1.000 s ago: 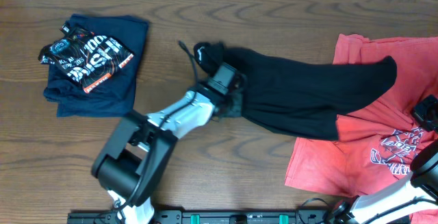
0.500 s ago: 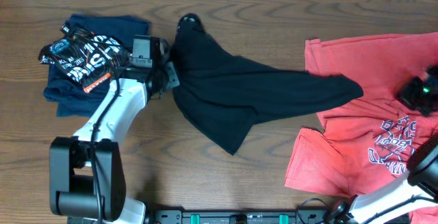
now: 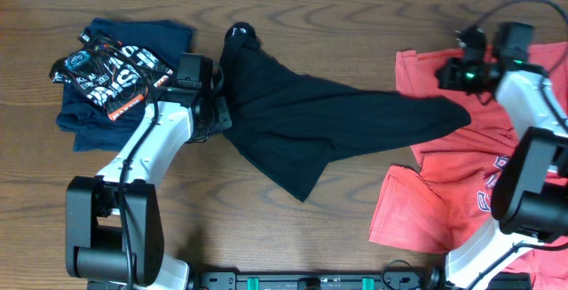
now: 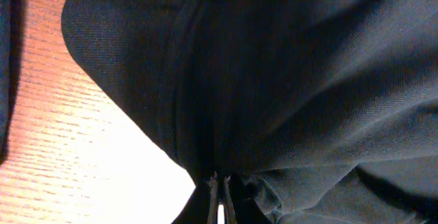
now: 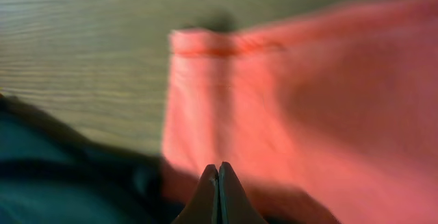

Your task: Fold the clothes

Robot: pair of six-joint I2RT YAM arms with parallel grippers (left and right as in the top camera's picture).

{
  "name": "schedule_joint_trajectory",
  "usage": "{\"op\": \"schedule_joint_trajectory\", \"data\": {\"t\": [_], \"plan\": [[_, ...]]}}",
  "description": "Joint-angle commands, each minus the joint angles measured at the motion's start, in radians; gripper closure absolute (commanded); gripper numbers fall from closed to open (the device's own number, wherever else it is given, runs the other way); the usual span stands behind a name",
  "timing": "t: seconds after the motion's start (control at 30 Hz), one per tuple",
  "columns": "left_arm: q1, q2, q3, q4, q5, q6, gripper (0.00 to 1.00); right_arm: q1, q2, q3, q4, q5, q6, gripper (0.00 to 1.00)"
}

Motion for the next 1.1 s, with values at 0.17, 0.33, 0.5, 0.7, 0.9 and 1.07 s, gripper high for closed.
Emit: {"op": "schedule_joint_trajectory", "data": {"t": [0.17,0.33,0.5,0.7,0.9,1.07], "plan": [[0.002,0.001,0.006,-0.006,-0.026,0.008,0.94,0.147,0.097,0.006,0.102,0.081,0.028,0.99],[0.002,0.001,0.006,-0.006,-0.026,0.008,0.94,0.182,0.172,0.006,0.138,0.166,0.030,0.99],[0.002,0.001,0.006,-0.006,-0.026,0.008,0.94,0.166,0.196,0.006,0.101,0.385,0.129,0.99],[0.002,0.001,0.006,-0.006,-0.026,0.008,0.94,0.072,0.185,0.008,0.001,0.687,0.170,0.99],[0.002,0.001,0.006,-0.006,-0.026,0.008,0.94,-0.109,0.185,0.008,-0.086,0.784,0.171,0.99],[0.002,0.001,0.006,-0.006,-0.026,0.008,0.94,-0.280,0.185,0.008,-0.133,0.783,0.171,0.99]]}}
